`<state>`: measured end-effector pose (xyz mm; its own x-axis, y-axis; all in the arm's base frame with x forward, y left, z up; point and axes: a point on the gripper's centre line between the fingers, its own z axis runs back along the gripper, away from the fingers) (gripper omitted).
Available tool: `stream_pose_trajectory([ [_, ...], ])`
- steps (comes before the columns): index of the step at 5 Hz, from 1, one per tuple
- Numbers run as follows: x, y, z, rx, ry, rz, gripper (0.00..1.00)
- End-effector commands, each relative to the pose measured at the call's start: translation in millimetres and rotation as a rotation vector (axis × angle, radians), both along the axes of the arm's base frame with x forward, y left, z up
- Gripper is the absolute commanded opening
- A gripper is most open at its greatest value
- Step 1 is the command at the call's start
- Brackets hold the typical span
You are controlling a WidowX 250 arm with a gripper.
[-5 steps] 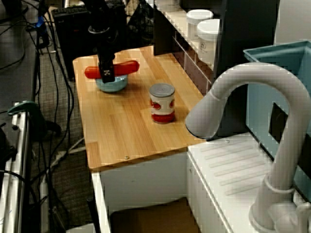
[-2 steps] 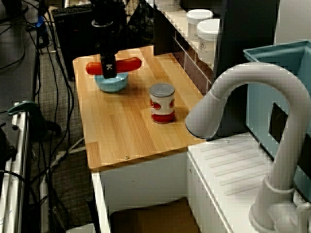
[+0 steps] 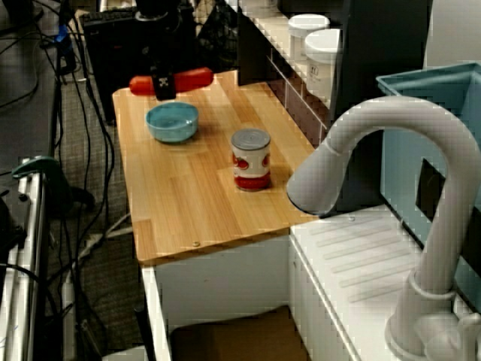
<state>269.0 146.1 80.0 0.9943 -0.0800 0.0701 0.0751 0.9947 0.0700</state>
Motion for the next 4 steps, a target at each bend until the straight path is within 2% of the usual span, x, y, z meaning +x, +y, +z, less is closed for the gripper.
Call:
stream_pose_trajectory([
  [1,12.3,56,-0.5,0.066,-0.078,0.051,0.0],
  [2,24.2,74,-17.7,0.077,-0.087,0.072,0.0],
  [3,42.6,78,-40.1,0.078,-0.041,0.08,0.0],
  [4,52.1,76,-47.8,0.093,-0.021,0.081,0.0],
])
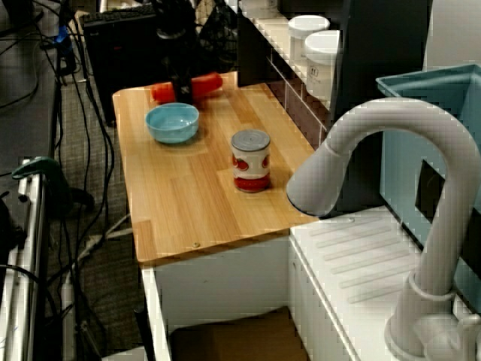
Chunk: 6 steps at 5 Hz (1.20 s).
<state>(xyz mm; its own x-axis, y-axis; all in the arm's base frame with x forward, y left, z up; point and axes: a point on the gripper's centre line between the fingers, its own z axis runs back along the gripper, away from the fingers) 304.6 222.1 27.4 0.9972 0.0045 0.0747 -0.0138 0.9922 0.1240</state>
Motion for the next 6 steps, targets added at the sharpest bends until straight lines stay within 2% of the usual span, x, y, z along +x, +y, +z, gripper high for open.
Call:
stream_pose_trajectory([
  [1,17.0,2,5.0,0.025,0.009,0.014,1.0],
  [3,12.2,2,21.6,-0.035,0.014,0.002,1.0],
  [4,9.5,-2,37.1,-0.088,0.01,-0.011,1.0],
  [5,4.5,-6,57.4,-0.126,-0.018,-0.021,1.0],
  [6,-3.3,-9,70.0,-0.153,-0.04,-0.035,1.0],
])
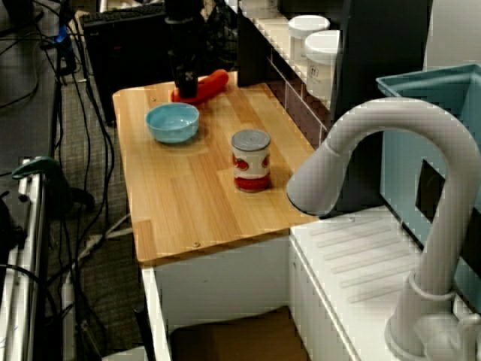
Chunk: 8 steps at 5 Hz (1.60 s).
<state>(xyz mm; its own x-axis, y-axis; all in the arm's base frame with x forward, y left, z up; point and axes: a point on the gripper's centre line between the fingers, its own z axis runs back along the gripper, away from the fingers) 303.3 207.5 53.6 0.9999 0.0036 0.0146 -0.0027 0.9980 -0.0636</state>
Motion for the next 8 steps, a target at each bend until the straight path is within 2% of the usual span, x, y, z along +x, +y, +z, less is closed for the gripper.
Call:
stream_pose_trajectory([
  [1,-12.4,-7,49.8,0.024,-0.121,-0.046,1.0],
  [3,-32.0,-35,56.5,0.028,-0.162,-0.081,1.0],
  [4,-40.6,-42,57.3,0.038,-0.183,-0.091,1.0],
  [5,-43.6,-45,47.6,0.046,-0.173,-0.072,1.0],
  [6,-45.2,-47,34.7,0.074,-0.166,-0.034,1.0],
  [7,-47.6,-47,21.7,0.069,-0.157,0.052,1.0],
  [8,-51.9,-51,14.3,0.064,-0.136,0.076,1.0],
])
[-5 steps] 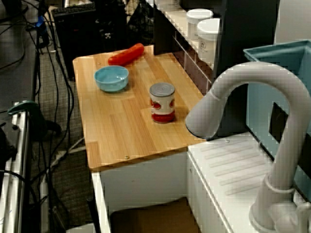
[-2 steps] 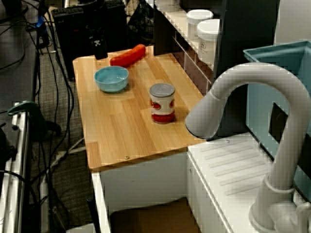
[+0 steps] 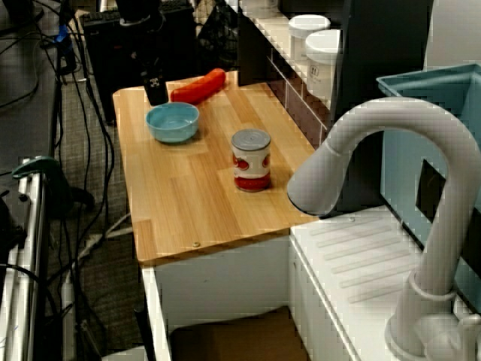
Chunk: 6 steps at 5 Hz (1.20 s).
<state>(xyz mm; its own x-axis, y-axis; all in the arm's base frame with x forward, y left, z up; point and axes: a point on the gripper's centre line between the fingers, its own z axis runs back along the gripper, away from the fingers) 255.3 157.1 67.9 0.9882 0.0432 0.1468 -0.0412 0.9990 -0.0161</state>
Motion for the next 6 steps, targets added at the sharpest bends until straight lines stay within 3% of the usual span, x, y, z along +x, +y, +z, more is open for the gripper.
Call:
stream_pose_trajectory([
  [1,-5.8,-4,-7.1,0.019,0.003,0.038,1.0],
  [4,-1.5,-5,-30.9,0.017,0.031,0.083,1.0],
  [5,1.4,-5,-33.4,0.007,0.057,0.061,0.0],
  [6,1.4,-5,-25.8,-0.004,0.047,0.046,0.0],
])
